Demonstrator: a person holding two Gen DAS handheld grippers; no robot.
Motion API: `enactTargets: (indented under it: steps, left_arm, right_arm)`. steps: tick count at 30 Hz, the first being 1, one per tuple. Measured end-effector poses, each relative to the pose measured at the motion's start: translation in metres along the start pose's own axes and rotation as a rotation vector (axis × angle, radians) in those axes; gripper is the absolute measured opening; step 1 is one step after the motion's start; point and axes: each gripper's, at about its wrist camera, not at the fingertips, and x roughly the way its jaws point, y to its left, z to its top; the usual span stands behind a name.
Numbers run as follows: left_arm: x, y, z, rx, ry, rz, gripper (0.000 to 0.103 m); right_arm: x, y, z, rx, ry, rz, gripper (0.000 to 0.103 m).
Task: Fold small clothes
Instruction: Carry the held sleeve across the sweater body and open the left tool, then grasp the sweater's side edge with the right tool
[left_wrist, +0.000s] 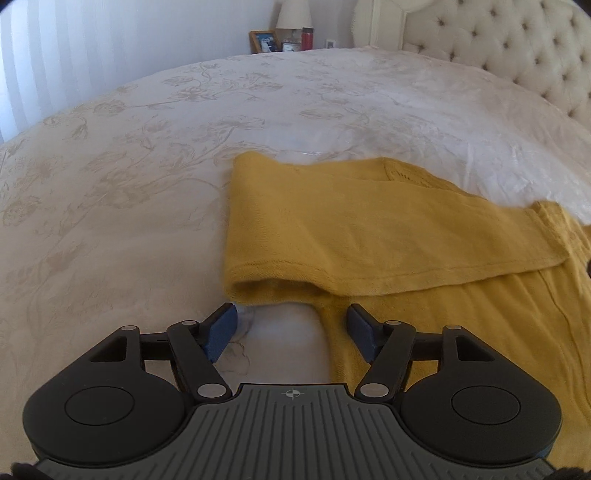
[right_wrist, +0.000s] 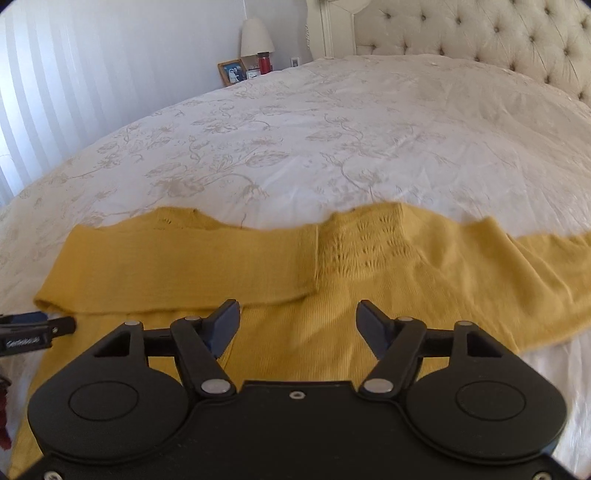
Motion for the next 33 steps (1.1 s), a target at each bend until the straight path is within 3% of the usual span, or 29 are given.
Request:
enactTargets:
  steps: [5,11,17,18,19,23,28,33]
  left_arm:
    - [0.0,-0.003,-0.007,0.032,-0.029,-0.001,0.067]
    - [0.0,0.004,-0.003,-0.013,-0.036,-0.021,0.068]
    - [-0.004,0.014,0.001,-0.065,-0.053,-0.004,0.068]
    - [-0.004,0.015,0.001,-0.073,-0.052,-0.009,0.068]
    - [-0.005,0.015,0.001,-0.077,-0.053,-0.01,0.068]
    - [-0.006,0.014,0.001,-0.059,-0.064,-0.001,0.068]
    - [-0.009,0.014,0.001,-0.06,-0.069,-0.008,0.068]
    - [-0.01,0.012,0.001,-0.056,-0.072,-0.009,0.068]
  right_arm:
    - [0.033,-0.001,0.022,0.005,0.009,0.003,0.073]
    - [0.061,-0.003,0.026,0.052,0.059,0.049,0.068]
    - [0.073,0.007,0.025,0.029,0.127,0.069,0.037]
    - [0.072,0.009,0.026,0.02,0.133,0.071,0.019]
    - [0.071,0.011,0.028,0.011,0.134,0.073,0.015]
    - [0.048,0.021,0.039,-0.063,0.088,0.043,0.015]
    - [0.013,-0.001,0.059,-0.075,0.023,-0.033,0.014]
    - [0.011,-0.038,0.061,-0.051,0.06,-0.126,0.014]
